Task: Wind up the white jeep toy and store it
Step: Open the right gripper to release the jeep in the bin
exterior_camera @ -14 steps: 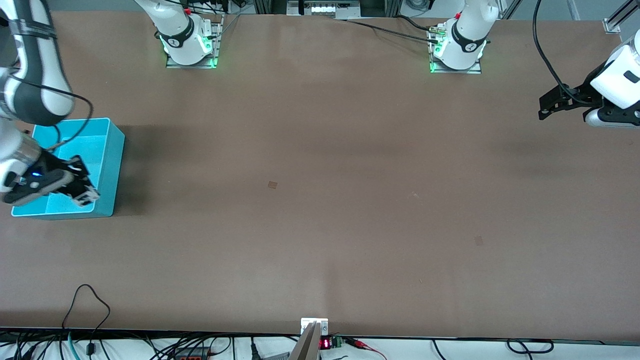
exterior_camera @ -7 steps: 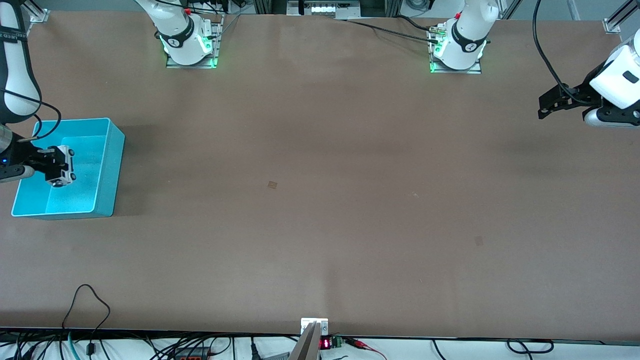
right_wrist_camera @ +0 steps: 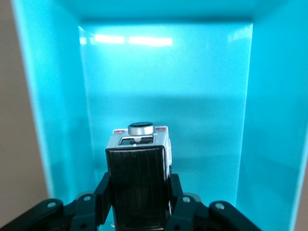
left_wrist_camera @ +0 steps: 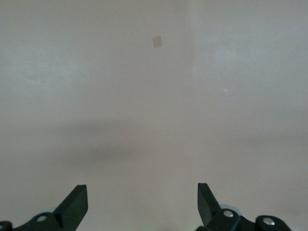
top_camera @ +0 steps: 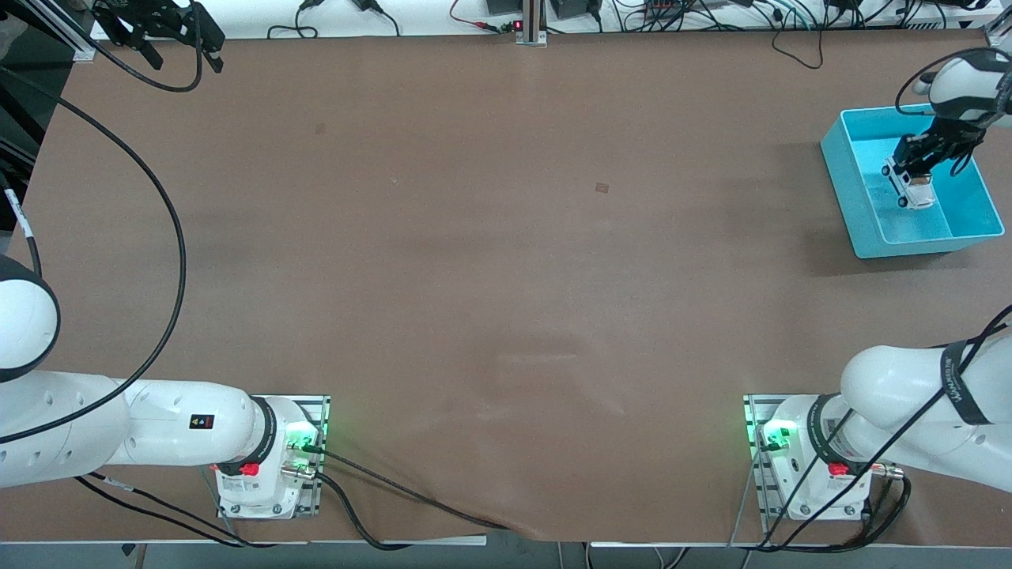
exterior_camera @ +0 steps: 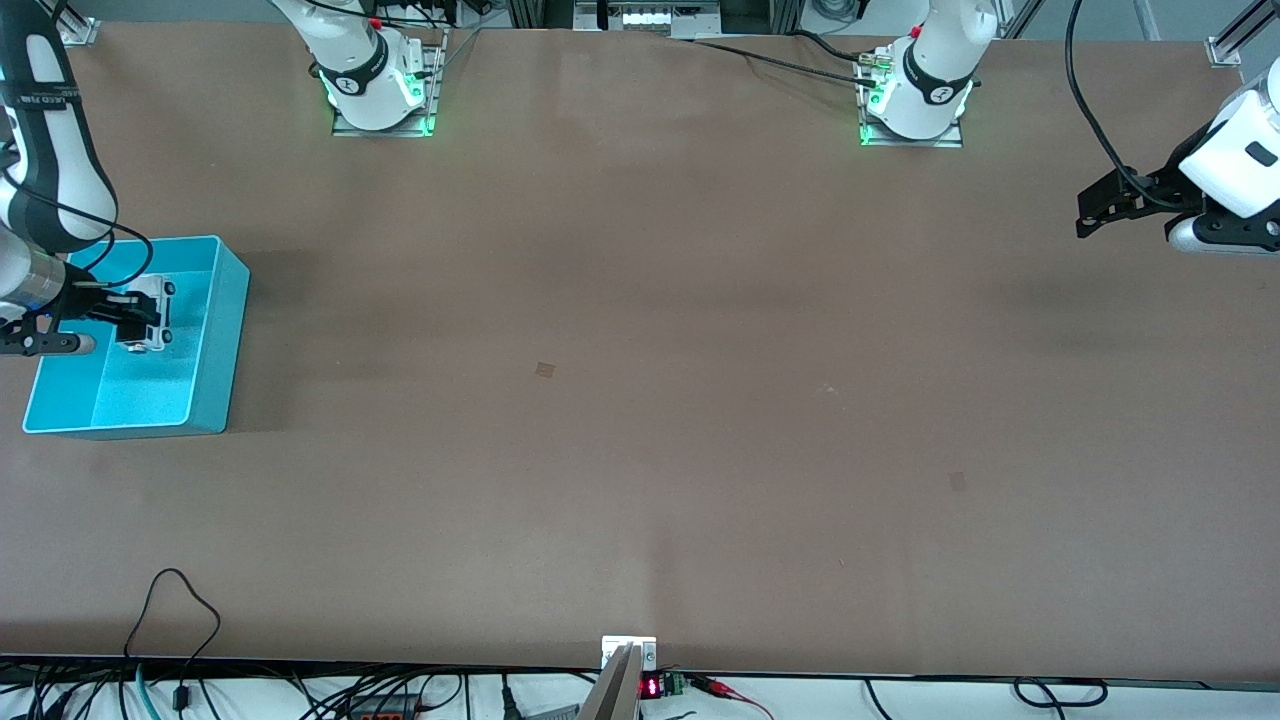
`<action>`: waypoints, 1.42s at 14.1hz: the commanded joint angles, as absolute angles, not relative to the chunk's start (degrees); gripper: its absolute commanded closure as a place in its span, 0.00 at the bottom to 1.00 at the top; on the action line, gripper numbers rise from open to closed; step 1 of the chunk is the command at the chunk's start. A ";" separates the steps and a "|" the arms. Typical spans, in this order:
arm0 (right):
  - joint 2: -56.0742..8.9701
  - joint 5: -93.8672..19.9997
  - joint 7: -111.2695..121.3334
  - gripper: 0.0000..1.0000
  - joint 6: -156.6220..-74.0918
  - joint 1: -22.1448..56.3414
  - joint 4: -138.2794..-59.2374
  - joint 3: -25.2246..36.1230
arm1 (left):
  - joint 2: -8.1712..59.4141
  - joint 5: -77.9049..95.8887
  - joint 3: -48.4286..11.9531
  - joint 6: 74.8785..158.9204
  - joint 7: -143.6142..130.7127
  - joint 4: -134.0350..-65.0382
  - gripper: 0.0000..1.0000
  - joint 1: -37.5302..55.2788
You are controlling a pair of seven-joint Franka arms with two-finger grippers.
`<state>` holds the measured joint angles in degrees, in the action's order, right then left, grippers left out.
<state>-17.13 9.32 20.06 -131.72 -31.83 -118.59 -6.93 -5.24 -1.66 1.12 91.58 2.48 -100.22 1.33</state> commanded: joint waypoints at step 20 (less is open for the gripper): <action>-14.44 12.57 21.27 0.00 -135.28 -28.76 -116.63 -8.17 | -4.48 -1.41 1.05 90.18 3.52 -98.44 0.00 1.23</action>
<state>-19.25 11.84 20.84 -138.29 -31.93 -116.96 -8.06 -5.24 -1.66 1.12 91.57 2.48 -100.20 1.34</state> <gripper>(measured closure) 0.000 0.000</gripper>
